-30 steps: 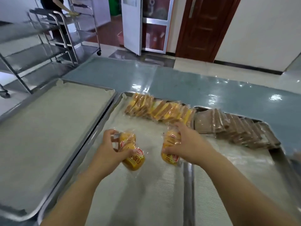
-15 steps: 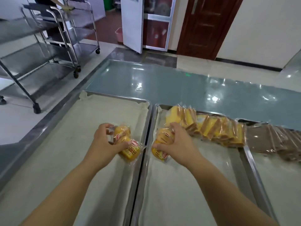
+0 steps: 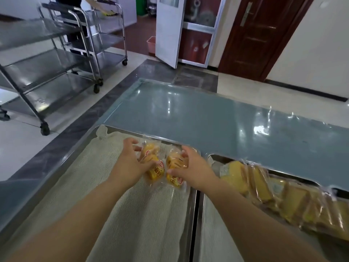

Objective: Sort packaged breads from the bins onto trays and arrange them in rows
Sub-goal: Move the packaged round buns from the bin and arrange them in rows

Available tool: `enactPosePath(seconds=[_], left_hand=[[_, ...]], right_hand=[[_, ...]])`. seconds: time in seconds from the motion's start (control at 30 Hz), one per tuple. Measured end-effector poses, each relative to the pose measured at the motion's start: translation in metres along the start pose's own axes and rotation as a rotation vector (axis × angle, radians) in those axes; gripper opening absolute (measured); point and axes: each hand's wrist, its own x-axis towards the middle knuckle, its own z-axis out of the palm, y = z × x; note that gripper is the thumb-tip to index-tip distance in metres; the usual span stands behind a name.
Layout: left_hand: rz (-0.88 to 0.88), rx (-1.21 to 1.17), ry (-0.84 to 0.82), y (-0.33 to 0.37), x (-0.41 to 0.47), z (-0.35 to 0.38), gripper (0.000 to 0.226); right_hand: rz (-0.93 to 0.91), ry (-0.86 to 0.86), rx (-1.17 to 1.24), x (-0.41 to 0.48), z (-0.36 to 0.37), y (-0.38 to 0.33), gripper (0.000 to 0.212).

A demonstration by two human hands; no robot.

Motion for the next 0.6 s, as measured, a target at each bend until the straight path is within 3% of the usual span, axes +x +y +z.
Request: enactPosePath(seconds=[0.07,0.17,0.33,0.47,0.6], left_hand=[[0.006,0.012,0.01,-0.005,0.014,0.01,0.063],[0.066,0.183,-0.021,-0.014,0.028,0.025,0.048],[0.069,0.458,-0.038,-0.025,0.035,0.028,0.059],[0.016,0.635,-0.063,-0.019,0.024,0.012,0.063],[0.02,0.687,-0.056,-0.006,0.003,-0.005,0.058]], right_hand=[[-0.004,-0.062,-0.115,0.015,0.006,0.003,0.08],[-0.01,-0.048,-0.492,0.031,0.01,0.009,0.088],[0.002,-0.021,-0.737,0.038,0.008,0.008,0.09],[-0.013,-0.023,-0.761,0.027,-0.002,-0.003,0.086],[0.005,-0.02,-0.677,0.002,-0.019,-0.015,0.066]])
